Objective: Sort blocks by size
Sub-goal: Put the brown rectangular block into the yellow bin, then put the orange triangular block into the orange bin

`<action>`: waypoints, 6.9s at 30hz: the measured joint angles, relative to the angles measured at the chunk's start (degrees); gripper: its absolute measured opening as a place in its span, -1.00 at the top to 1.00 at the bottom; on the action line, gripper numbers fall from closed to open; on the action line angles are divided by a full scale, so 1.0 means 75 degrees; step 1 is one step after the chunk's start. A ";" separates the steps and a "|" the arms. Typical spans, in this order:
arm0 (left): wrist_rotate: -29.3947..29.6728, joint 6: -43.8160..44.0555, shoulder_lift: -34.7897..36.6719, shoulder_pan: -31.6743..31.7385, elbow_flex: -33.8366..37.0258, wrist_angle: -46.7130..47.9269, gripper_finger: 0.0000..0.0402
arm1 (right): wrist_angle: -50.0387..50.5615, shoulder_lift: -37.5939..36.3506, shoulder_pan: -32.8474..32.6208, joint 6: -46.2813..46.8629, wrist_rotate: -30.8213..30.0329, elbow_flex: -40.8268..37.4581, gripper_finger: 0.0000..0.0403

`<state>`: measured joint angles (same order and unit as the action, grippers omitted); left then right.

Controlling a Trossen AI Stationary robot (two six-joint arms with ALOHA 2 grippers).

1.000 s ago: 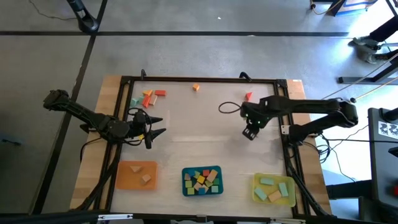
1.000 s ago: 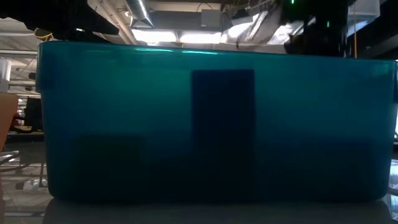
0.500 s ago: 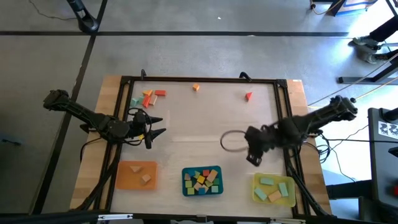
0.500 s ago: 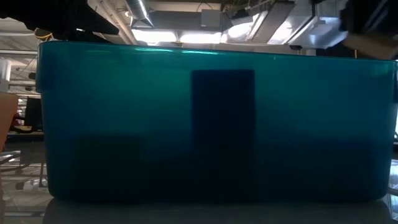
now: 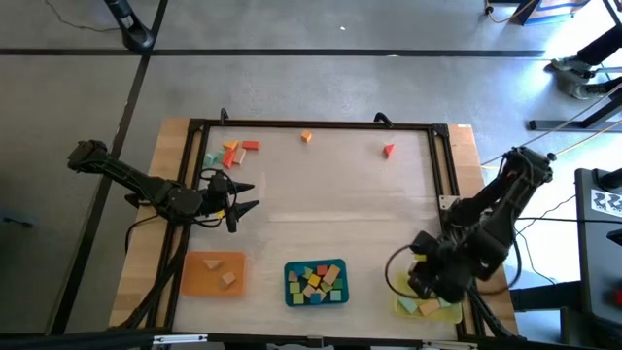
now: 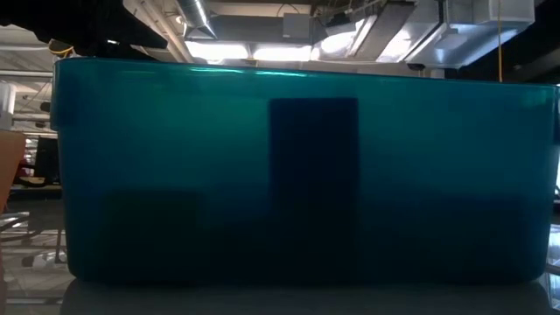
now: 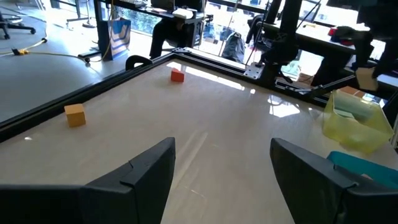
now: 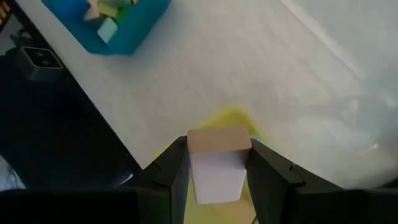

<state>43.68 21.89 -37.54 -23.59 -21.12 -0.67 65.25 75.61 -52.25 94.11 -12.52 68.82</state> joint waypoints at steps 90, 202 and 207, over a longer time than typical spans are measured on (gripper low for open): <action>0.0000 0.0230 -0.0002 0.0318 0.0000 0.0012 -0.25 | -0.5428 0.2251 1.0238 -0.6725 -0.4602 -0.2609 -0.30; 0.0000 0.0020 -0.0008 0.0318 0.0009 0.0015 -0.25 | -1.3483 0.3053 0.6995 -0.8614 -0.0903 -0.4520 0.72; 0.0000 0.0020 -0.0008 0.0315 0.0009 0.0015 -0.25 | -1.4520 0.3052 0.6699 -0.8618 -0.0623 -0.4426 0.72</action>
<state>43.68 22.04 -37.60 -21.23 -21.06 -0.56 -43.65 98.50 -2.01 29.47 -17.19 35.62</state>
